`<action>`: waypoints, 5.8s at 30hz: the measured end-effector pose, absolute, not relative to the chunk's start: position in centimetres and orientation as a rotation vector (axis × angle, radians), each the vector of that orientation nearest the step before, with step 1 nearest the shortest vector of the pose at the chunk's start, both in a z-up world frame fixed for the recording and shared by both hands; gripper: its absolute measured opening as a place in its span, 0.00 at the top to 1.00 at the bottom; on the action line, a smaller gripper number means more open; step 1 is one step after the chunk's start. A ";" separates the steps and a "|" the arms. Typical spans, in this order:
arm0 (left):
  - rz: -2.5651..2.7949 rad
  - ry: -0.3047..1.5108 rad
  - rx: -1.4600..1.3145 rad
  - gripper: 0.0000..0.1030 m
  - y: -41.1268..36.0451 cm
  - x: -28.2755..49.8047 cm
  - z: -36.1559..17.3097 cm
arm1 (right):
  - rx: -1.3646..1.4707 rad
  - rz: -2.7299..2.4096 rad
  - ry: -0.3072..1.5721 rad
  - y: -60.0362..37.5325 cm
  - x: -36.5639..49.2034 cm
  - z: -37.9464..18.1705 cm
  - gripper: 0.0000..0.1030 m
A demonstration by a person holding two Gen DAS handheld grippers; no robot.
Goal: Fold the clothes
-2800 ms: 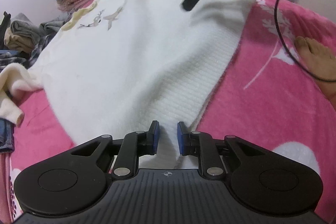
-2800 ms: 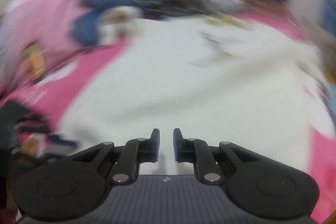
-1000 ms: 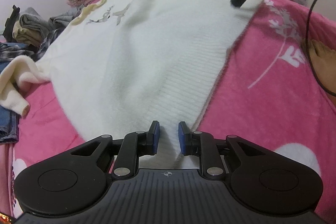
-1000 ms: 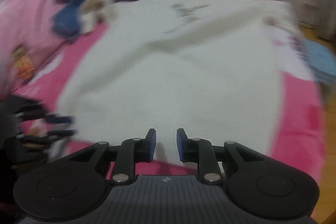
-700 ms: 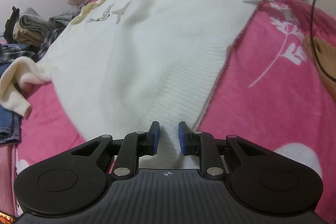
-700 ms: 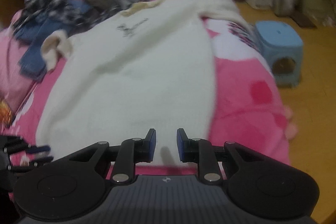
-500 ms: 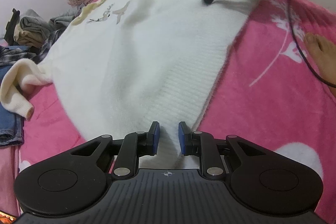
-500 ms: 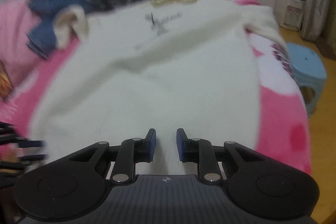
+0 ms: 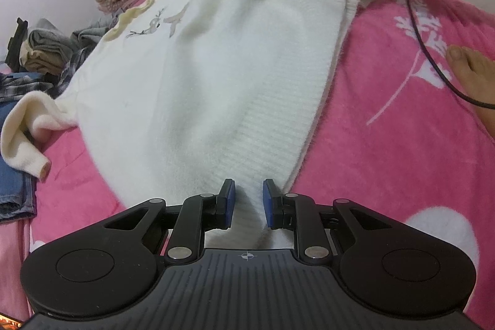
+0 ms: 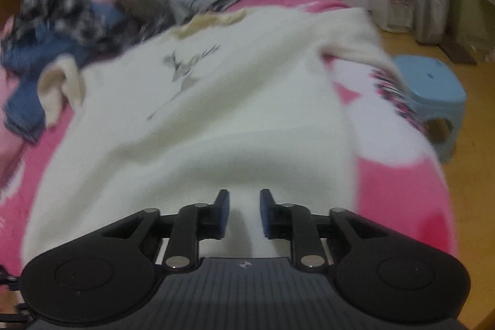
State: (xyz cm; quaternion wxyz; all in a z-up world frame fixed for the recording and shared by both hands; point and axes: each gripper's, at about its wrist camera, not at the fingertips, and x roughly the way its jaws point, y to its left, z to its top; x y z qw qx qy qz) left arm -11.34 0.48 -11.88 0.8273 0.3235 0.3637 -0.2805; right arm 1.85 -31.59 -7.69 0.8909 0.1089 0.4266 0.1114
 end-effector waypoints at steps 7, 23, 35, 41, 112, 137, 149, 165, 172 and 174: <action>-0.597 0.770 0.688 0.81 0.6 -11.4 -11.7 | 0.453 0.131 0.963 -37.2 -3.9 -8.0 0.74; -0.593 0.779 0.688 0.81 0.9 -11.6 -11.6 | 1.036 0.110 0.999 -41.1 -6.3 -12.8 0.62; -0.594 0.780 0.666 0.81 1.3 -11.5 -11.6 | 0.900 0.102 1.023 -39.9 -6.0 -12.5 0.91; -0.612 0.829 0.569 0.81 2.5 -10.8 -10.9 | 0.935 0.061 1.006 -41.5 -6.8 -13.3 0.92; -0.510 1.194 -0.244 0.82 13.0 -5.6 -11.5 | 0.741 0.089 1.047 -41.6 -10.3 -11.1 0.85; -0.563 1.033 0.239 0.81 5.1 7.6 -6.0 | -0.185 0.662 1.223 -16.5 9.8 -6.2 0.80; -0.986 0.938 0.350 0.82 0.8 4.0 -8.4 | -0.020 0.713 1.027 -20.8 2.9 -6.9 0.80; -0.585 0.966 0.141 0.95 7.7 18.0 -8.1 | 0.375 0.592 1.020 -26.1 3.8 -12.6 0.87; -0.981 0.925 0.226 0.91 -0.1 12.3 -8.2 | 0.309 0.601 0.994 -25.5 3.3 -12.3 0.86; -0.940 0.948 0.265 0.89 -0.6 13.2 -9.9 | 0.307 0.604 0.988 -25.5 3.3 -12.4 0.86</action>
